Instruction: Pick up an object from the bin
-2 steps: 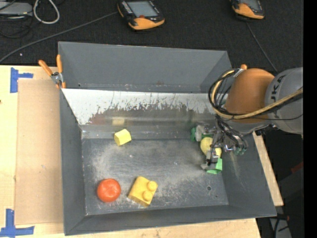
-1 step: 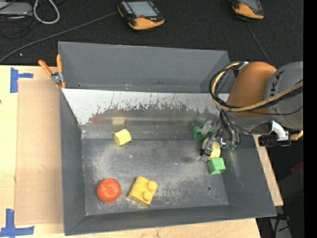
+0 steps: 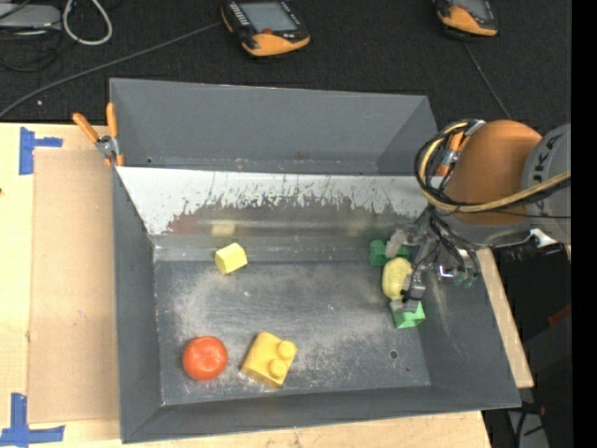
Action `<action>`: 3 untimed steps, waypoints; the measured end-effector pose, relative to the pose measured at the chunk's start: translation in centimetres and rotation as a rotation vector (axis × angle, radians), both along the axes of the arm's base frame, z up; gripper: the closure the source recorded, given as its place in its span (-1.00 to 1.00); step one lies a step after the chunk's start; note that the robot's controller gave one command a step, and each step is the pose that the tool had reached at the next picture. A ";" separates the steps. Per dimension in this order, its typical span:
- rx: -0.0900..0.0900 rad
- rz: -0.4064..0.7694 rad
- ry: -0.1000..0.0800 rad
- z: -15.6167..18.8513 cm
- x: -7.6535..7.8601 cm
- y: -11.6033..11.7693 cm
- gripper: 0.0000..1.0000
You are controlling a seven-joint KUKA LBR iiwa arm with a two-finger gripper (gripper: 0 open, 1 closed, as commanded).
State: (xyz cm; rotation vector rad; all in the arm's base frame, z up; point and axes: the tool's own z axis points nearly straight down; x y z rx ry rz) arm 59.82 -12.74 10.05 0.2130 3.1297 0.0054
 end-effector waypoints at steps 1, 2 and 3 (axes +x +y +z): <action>0.004 -0.072 0.000 -1.5 1.0 -1.2 -1.00; 0.011 -0.060 0.000 -2.7 2.2 -2.1 1.00; 0.011 -0.060 0.000 -2.7 2.2 -2.1 1.00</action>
Offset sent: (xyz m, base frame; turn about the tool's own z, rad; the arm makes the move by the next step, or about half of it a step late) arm 0.0200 -0.0267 -0.0305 0.0626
